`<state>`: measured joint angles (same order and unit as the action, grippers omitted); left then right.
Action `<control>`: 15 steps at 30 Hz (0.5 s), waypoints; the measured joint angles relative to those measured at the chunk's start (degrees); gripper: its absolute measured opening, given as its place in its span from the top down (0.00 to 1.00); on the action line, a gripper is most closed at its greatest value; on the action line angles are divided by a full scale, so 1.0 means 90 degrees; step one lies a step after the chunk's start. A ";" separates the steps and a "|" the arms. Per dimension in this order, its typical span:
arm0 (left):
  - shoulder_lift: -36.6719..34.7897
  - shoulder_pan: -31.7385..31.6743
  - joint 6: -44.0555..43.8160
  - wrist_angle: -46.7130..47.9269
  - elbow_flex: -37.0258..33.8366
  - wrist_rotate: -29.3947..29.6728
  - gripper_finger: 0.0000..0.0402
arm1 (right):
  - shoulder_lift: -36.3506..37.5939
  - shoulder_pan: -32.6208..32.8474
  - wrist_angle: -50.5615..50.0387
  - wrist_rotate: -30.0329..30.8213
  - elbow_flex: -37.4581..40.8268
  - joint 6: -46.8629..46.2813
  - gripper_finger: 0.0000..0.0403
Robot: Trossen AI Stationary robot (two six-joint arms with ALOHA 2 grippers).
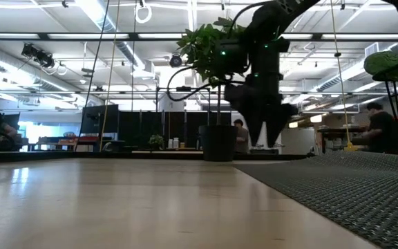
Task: Build produce basket
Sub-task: Adjust the grey mat
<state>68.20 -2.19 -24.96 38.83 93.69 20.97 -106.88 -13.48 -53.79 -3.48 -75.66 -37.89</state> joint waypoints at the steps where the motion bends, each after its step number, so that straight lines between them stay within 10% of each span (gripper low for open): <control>1: 0.0000 0.0007 -0.0013 0.0000 0.0000 0.0000 0.57 | -0.0036 0.0047 0.0210 -0.0195 0.0000 -0.0091 0.38; 15: -0.0010 0.0162 -0.0152 0.0118 0.0000 0.0001 0.57 | 0.0003 0.1178 -0.0439 -0.0485 0.0126 0.0071 0.39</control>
<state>68.11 -0.73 -26.33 39.89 93.69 20.98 -106.85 -2.88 -57.74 -7.85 -74.53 -37.26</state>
